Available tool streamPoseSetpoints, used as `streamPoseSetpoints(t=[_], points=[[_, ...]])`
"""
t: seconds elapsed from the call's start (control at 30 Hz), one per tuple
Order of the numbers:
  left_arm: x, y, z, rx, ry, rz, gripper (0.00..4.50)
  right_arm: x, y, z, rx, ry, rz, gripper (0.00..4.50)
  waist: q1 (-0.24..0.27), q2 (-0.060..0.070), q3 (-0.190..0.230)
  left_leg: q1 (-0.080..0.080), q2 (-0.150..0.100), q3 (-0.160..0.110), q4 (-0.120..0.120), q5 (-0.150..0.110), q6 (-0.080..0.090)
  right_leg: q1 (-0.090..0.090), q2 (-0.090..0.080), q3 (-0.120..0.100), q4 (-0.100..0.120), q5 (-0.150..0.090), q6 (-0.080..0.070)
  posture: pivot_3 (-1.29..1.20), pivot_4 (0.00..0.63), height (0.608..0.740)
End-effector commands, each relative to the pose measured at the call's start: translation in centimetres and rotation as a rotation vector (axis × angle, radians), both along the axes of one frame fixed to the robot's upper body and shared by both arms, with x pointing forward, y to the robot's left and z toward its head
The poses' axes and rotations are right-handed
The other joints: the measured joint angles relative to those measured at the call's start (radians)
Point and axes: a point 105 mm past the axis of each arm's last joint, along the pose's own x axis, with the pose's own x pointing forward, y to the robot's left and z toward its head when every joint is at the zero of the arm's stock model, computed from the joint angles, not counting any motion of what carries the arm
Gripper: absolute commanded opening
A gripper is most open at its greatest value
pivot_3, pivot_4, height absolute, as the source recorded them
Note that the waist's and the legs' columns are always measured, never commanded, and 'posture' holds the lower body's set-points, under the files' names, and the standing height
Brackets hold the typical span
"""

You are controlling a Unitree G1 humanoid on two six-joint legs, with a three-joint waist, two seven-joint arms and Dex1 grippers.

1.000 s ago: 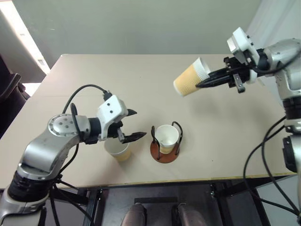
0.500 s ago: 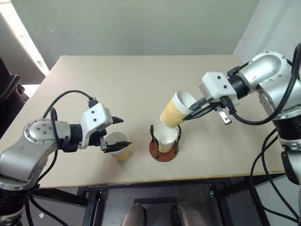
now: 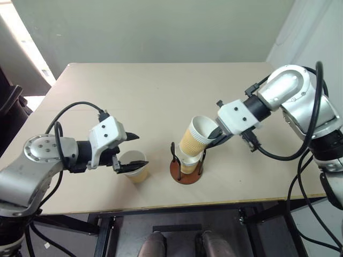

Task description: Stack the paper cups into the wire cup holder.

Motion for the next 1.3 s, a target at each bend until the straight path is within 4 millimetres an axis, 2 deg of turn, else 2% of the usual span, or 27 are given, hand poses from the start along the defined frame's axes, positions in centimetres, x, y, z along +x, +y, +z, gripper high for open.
streamPoseSetpoints(t=[0.03,0.5,0.63,0.97,1.07,1.17,1.23,1.3], points=[[-0.2,0.2,0.7,0.016,-0.027,-0.003,4.48,0.1,0.1,0.6,-0.022,-0.043,0.033,0.00,0.000,0.000,0.000,0.000,0.000,0.000,0.000,0.000,0.000,0.000,0.000,0.000,0.000,0.000,0.000,0.00,0.150,0.740],[-0.5,0.4,0.1,0.027,0.002,0.014,4.48,0.7,1.0,-0.3,-0.089,-0.116,0.106,0.00,0.000,0.000,0.000,0.000,0.000,0.000,0.000,0.000,0.000,-0.001,0.000,0.000,0.000,0.000,0.000,0.00,0.150,0.740],[-0.4,0.6,-0.1,0.034,0.005,0.025,4.50,0.7,1.0,-0.1,-0.102,-0.128,0.119,0.88,-0.001,0.000,0.000,-0.001,0.000,0.000,0.000,-0.001,0.000,-0.001,0.000,0.000,0.000,-0.001,-0.001,0.00,0.150,0.740],[0.0,0.9,-0.2,0.045,0.007,0.026,4.50,0.3,1.4,1.5,-0.050,-0.143,0.134,4.33,-0.001,0.000,0.000,-0.001,0.000,0.000,-0.001,-0.001,-0.001,-0.002,0.000,0.000,0.000,-0.001,-0.002,0.00,0.150,0.740],[0.2,1.4,0.1,0.063,0.006,0.024,4.50,0.2,2.0,2.9,0.044,-0.128,0.115,4.45,-0.001,0.000,0.000,-0.001,0.000,0.000,-0.001,-0.001,-0.001,-0.002,0.000,0.000,0.000,-0.001,-0.002,0.00,0.150,0.740],[1.0,2.7,0.9,0.114,-0.017,0.033,4.50,1.4,2.6,5.5,0.294,-0.006,-0.027,4.45,-0.001,0.000,0.000,-0.002,0.000,0.000,-0.001,-0.001,-0.001,-0.003,0.000,0.000,0.001,-0.001,-0.002,0.00,0.150,0.740],[1.6,3.0,1.8,0.135,-0.038,-0.003,4.50,2.7,2.6,5.4,0.409,0.016,-0.136,4.45,0.002,-0.001,0.000,-0.002,0.000,-0.001,-0.001,-0.001,-0.001,-0.004,0.000,0.000,0.001,-0.001,-0.003,0.00,0.150,0.740],[2.0,3.1,2.0,0.174,-0.037,-0.054,4.50,2.8,2.9,5.1,0.485,0.071,-0.198,4.45,0.007,-0.002,-0.001,-0.002,0.000,-0.002,-0.001,-0.001,-0.001,-0.003,0.000,0.000,0.001,-0.001,-0.003,0.00,0.150,0.740]])
